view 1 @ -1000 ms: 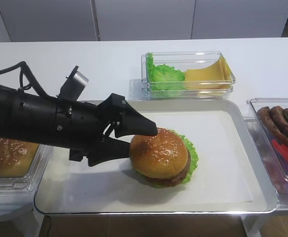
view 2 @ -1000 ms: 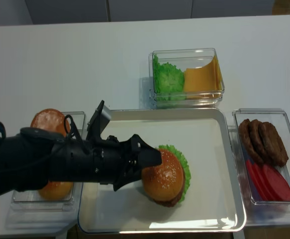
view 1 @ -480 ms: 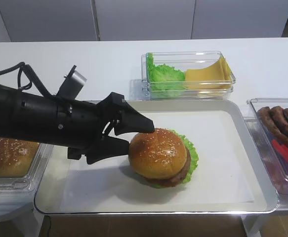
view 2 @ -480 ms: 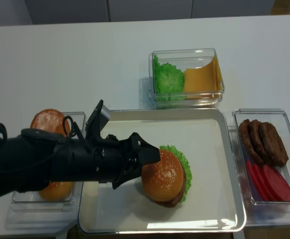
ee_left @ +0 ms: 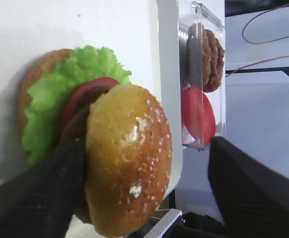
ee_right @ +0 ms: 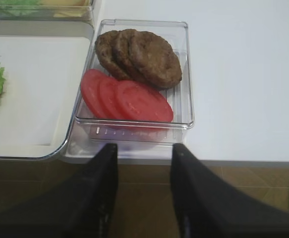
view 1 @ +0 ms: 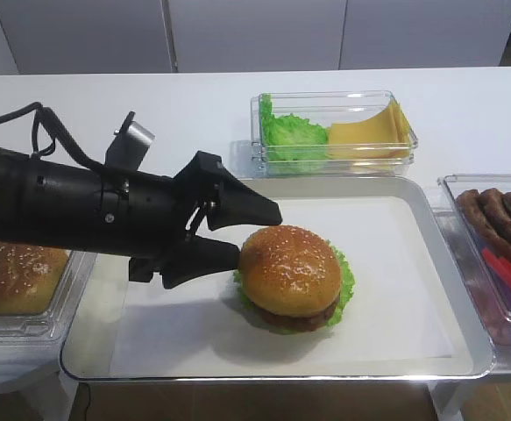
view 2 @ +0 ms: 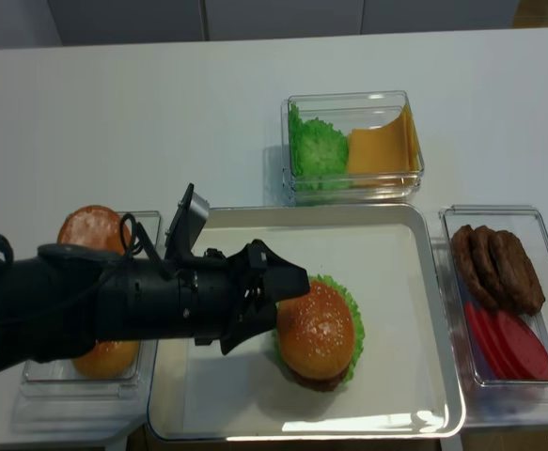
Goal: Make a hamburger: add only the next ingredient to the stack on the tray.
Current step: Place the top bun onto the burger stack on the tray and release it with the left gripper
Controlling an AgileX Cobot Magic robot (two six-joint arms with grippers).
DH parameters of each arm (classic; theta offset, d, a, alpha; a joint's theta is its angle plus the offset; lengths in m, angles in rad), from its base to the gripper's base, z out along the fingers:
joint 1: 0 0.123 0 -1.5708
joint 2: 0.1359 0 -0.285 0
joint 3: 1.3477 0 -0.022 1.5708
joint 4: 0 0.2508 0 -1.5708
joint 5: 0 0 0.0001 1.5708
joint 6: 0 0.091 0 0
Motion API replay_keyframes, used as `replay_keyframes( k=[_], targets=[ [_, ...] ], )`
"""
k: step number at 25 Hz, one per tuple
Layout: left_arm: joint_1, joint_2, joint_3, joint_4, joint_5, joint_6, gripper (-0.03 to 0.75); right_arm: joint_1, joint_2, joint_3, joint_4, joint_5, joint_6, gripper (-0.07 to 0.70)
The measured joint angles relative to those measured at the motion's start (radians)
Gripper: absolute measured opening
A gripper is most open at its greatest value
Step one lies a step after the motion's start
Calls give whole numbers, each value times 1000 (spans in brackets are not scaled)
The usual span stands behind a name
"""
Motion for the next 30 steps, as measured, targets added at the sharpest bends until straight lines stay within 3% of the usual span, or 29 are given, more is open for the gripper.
replay_keyframes(
  k=[13, 20, 24, 30],
  targets=[
    [-1, -7, 0, 73, -93, 23, 533, 0, 0, 0, 0, 0, -2, 272],
    [-1, -121, 0, 344, -189, -141, 512, 0, 0, 0, 0, 0, -2, 272],
    [21, -179, -18, 645, -146, -335, 510, 0, 0, 0, 0, 0, -2, 272],
    [64, -231, -104, 1173, 46, -681, 503, 0, 0, 0, 0, 0, -5, 272]
  ],
)
